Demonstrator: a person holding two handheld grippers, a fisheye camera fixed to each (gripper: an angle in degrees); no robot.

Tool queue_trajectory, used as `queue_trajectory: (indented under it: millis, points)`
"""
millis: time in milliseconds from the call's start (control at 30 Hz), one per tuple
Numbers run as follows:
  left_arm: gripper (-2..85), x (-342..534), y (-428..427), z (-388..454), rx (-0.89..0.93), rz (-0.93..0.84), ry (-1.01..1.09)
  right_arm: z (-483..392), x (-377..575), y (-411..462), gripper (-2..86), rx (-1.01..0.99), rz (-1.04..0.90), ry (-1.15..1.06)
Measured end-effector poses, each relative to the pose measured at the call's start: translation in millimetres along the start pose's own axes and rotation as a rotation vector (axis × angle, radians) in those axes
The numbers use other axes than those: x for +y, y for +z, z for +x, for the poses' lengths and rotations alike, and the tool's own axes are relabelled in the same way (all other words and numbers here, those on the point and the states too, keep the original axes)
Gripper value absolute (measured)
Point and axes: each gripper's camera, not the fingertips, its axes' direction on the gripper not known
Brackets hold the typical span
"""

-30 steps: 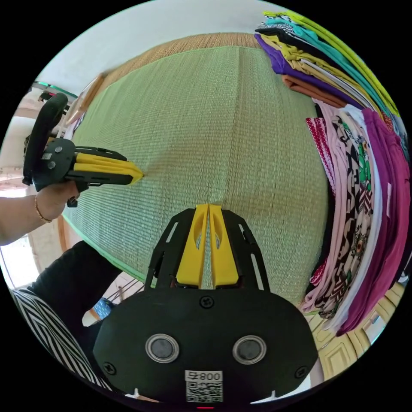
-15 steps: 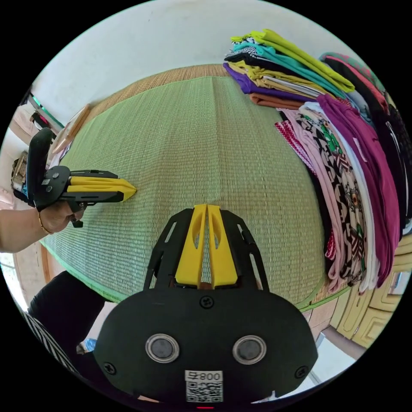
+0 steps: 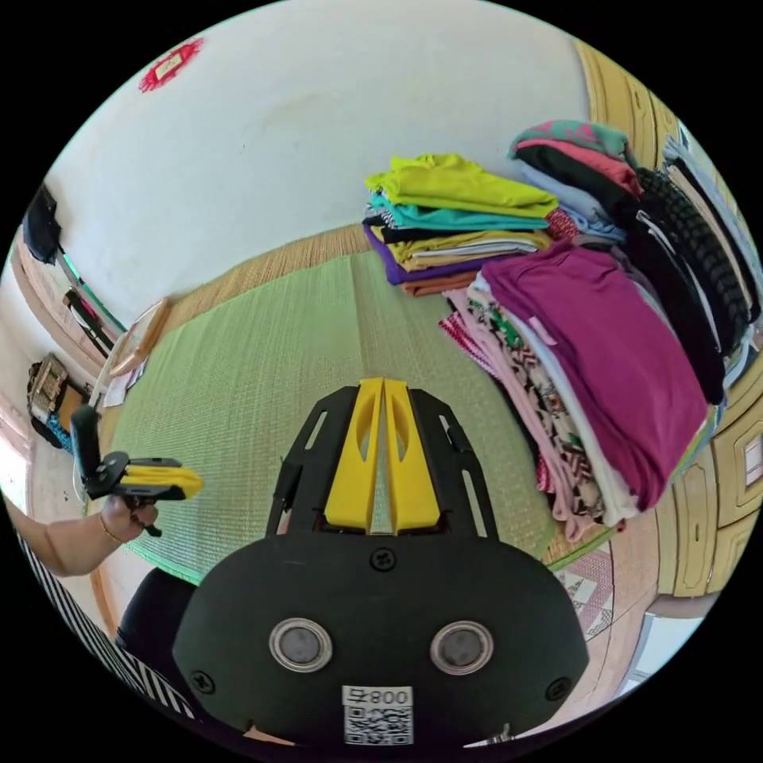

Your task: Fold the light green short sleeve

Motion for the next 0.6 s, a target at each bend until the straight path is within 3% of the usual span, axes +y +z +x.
queue_trajectory:
  millis: [300, 600]
  points:
    - [0.9, 131, -67, 14, -0.007, 0.024, -0.126, 28, -18, -73, 7.0, 0.199, 0.101, 0.056]
    - [0.9, 162, -49, -12, 0.087, 0.014, -0.193, 62, -72, -25, 8.0, 0.368, -0.024, 0.043]
